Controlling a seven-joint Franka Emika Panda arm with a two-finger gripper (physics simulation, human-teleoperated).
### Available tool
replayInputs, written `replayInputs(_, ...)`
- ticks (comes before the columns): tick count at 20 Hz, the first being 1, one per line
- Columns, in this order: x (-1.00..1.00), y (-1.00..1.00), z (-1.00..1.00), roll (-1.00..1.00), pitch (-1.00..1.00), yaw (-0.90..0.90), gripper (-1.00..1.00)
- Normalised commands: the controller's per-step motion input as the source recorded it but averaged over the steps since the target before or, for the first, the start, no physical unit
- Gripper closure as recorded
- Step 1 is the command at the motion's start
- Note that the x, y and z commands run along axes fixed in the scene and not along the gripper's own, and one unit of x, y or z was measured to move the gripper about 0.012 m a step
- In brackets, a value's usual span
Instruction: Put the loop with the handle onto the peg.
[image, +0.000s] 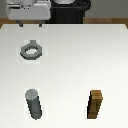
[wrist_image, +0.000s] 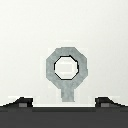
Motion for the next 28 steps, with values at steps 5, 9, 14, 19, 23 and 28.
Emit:
replayInputs(5, -0.04, 0.00, -1.00, 0.00, 0.00, 0.00, -1.00)
replayInputs(9, -0.75, 0.00, 0.00, 0.00, 0.00, 0.00, -1.00)
replayInputs(14, -0.20, -0.30, -0.20, 0.00, 0.00, 0.00, -1.00)
replayInputs(19, 0.00, 0.03, -0.60, 0.00, 0.00, 0.00, -1.00)
replayInputs(23, 0.25, 0.00, -0.25, 0.00, 0.00, 0.00, -1.00)
replayInputs(28, 0.80, 0.00, 0.00, 0.00, 0.00, 0.00, -1.00)
